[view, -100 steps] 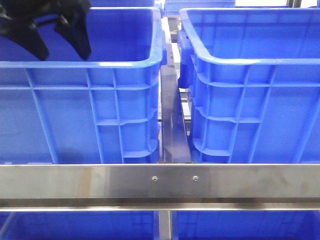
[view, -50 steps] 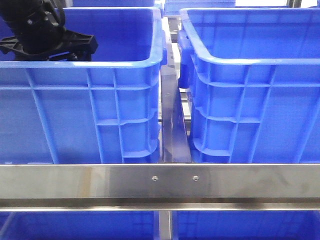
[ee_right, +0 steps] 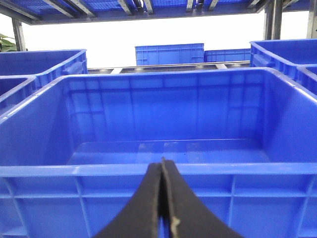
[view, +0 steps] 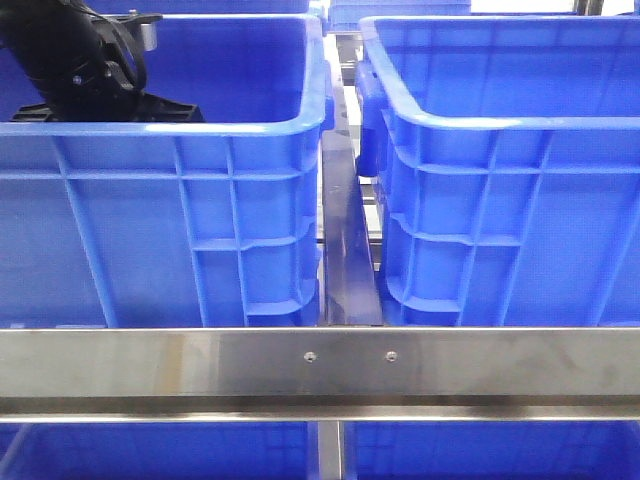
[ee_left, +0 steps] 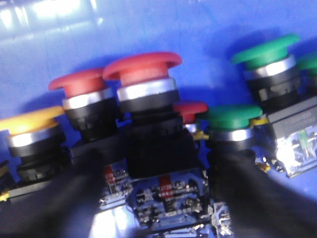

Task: Pick red and yellow buttons and place in box
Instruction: 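Grasp a red-capped push button with the left gripper and lift it, then pass the red button from the left gripper to the right gripper, then carry the red button with the right gripper over the empty bin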

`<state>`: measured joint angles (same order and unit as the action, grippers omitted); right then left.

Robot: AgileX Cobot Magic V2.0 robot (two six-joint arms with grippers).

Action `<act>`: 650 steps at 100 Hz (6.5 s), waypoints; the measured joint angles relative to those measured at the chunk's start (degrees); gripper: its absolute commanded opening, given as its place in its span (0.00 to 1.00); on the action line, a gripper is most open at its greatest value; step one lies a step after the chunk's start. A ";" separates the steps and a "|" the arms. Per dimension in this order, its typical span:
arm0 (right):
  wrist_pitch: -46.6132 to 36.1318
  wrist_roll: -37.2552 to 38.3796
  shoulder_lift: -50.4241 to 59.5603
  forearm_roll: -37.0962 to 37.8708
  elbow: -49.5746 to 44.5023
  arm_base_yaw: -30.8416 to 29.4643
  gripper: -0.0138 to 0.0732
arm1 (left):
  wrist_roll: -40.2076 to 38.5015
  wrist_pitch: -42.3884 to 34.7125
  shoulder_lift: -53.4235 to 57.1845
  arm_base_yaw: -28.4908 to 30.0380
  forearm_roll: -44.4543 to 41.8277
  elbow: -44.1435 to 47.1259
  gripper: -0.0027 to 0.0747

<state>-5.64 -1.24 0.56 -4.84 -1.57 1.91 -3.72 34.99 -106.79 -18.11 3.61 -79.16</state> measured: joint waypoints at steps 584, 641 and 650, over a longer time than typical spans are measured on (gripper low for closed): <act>35.51 -51.64 -58.67 -85.44 52.41 11.44 0.37 | 0.04 9.02 39.42 -15.45 -1.70 5.82 0.74; 34.54 -51.99 -58.67 -82.46 52.41 11.44 0.37 | 0.04 9.27 67.45 11.46 -3.13 27.10 0.74; 34.45 -52.11 -58.67 -81.91 52.41 11.44 0.37 | 0.04 9.27 72.98 12.80 -3.13 30.84 0.71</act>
<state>28.81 -53.35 -58.11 -86.75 50.83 13.35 -3.68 44.27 -33.81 -5.31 0.48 -48.32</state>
